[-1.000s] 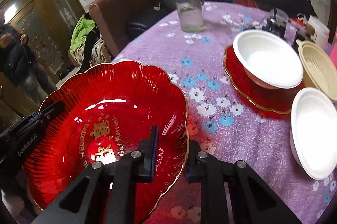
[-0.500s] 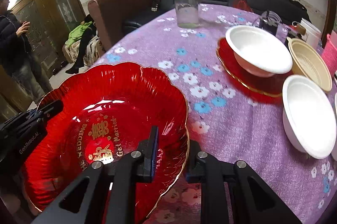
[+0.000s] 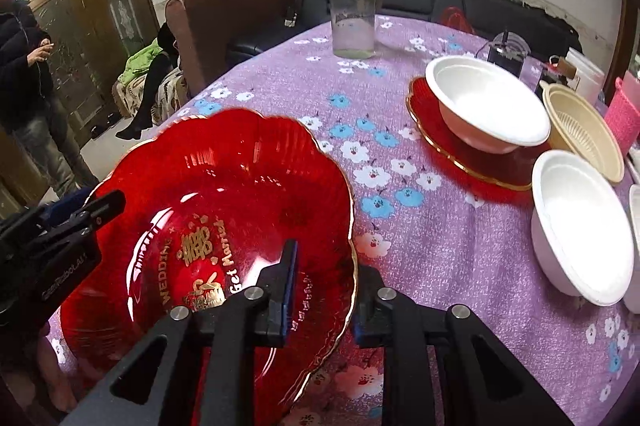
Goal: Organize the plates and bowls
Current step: 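Lower the red wedding plate onto the cloth and open both grippers, then move both grippers to the white bowl resting on the red plate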
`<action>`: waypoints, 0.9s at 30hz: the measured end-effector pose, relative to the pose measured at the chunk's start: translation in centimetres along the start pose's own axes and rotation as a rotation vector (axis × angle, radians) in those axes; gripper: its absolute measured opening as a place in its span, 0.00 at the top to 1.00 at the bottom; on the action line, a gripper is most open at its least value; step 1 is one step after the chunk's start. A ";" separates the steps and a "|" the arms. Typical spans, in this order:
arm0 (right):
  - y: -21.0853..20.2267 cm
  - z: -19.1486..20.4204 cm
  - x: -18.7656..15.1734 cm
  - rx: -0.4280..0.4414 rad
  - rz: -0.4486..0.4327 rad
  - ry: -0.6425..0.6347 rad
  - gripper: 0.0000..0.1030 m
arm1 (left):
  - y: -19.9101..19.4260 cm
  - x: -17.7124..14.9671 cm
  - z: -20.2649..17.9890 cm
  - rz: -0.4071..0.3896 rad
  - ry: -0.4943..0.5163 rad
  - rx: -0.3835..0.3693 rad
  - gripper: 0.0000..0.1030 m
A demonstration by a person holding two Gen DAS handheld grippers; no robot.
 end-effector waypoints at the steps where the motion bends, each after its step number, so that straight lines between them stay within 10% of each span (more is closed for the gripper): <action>1: -0.2 0.1 0.2 0.000 -0.007 -0.005 0.67 | -0.6 0.3 0.0 -0.019 0.005 0.006 0.44; 5: -1.3 0.1 0.8 -0.001 -0.049 0.000 0.45 | -2.8 1.2 0.2 -0.063 0.007 0.025 0.37; 27: -9.9 -5.8 -1.3 -0.024 -0.167 0.199 0.43 | -14.7 1.3 -3.5 -0.204 0.051 0.016 0.25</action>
Point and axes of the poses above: each gripper's, at about its wrist camera, not at the fingertips, and y roughly the way its jaws point, z to its left, x to its top, the point moved 10 cm from there along y, roughly the way its jaws point, and after that the axes turned 4 degrees about -z, right-handed, at the moved point
